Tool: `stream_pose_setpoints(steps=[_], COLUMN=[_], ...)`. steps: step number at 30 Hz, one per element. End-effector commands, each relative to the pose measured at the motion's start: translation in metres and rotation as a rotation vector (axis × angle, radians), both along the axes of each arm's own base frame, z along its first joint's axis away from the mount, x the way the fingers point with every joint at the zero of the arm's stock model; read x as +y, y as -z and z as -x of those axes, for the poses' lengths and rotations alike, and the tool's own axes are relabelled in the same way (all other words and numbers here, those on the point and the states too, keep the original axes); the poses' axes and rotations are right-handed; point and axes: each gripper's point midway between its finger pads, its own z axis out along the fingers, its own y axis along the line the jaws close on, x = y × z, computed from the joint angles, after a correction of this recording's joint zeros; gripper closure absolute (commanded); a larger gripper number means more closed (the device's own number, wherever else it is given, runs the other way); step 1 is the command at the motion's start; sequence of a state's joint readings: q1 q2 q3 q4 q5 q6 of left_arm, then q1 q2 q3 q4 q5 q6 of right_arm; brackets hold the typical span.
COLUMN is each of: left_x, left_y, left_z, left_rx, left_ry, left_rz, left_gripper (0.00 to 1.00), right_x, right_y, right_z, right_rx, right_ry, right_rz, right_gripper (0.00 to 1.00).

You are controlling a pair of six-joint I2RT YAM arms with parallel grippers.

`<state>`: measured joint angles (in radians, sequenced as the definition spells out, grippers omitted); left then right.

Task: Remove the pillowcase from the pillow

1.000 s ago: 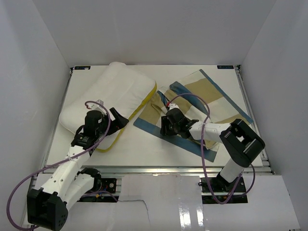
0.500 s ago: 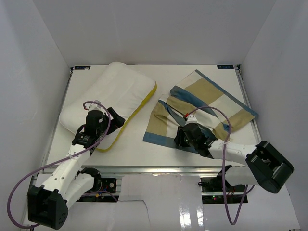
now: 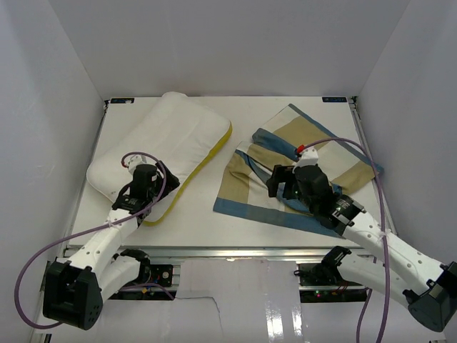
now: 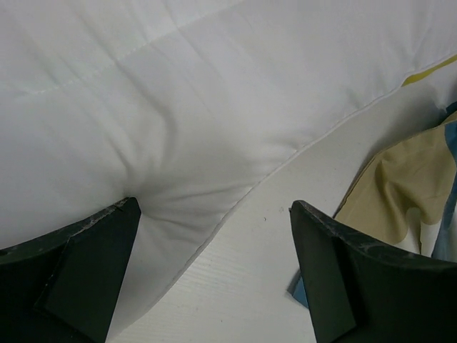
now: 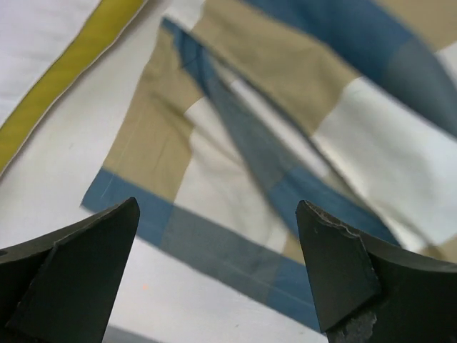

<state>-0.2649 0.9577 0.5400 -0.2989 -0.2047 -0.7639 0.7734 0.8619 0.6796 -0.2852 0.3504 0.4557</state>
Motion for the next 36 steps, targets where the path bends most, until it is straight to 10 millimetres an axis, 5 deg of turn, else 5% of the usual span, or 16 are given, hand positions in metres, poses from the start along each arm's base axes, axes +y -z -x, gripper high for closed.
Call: stream_pose_setpoints(steps=[1, 5, 11, 19, 23, 26, 30, 36], left_x=[0.009, -0.003, -0.043, -0.046, -0.048, -0.048, -0.041, -0.044], left_y=[0.023, 0.036, 0.036, 0.021, 0.009, 0.003, 0.0, -0.013], left_z=[0.0, -0.003, -0.003, -0.002, -0.004, -0.005, -0.01, -0.02], left_rx=[0.047, 0.067, 0.051, -0.076, -0.125, -0.148, -0.173, -0.178], left_ry=[-0.044, -0.005, 0.092, 0.065, 0.067, 0.081, 0.087, 0.109], left_rz=[-0.038, 0.007, 0.203, 0.235, 0.253, 0.238, 0.159, 0.125], left_gripper=[0.02, 0.02, 0.02, 0.02, 0.02, 0.02, 0.02, 0.02], right_x=[-0.064, -0.131, -0.181, -0.181, -0.17, -0.15, -0.147, -0.174], right_y=[-0.001, 0.02, 0.053, 0.096, 0.092, 0.106, 0.096, 0.07], right_z=[-0.019, -0.045, -0.071, -0.144, -0.191, -0.221, -0.244, -0.237], right_rx=[0.001, 0.111, 0.117, 0.213, 0.194, 0.207, 0.156, 0.175], right_ry=[0.23, 0.479, 0.696, 0.604, 0.448, 0.285, 0.229, 0.365], right_rz=[0.179, 0.17, 0.076, -0.002, -0.057, -0.1, -0.098, -0.006], right_gripper=[0.04, 0.04, 0.04, 0.07, 0.08, 0.1, 0.1, 0.09])
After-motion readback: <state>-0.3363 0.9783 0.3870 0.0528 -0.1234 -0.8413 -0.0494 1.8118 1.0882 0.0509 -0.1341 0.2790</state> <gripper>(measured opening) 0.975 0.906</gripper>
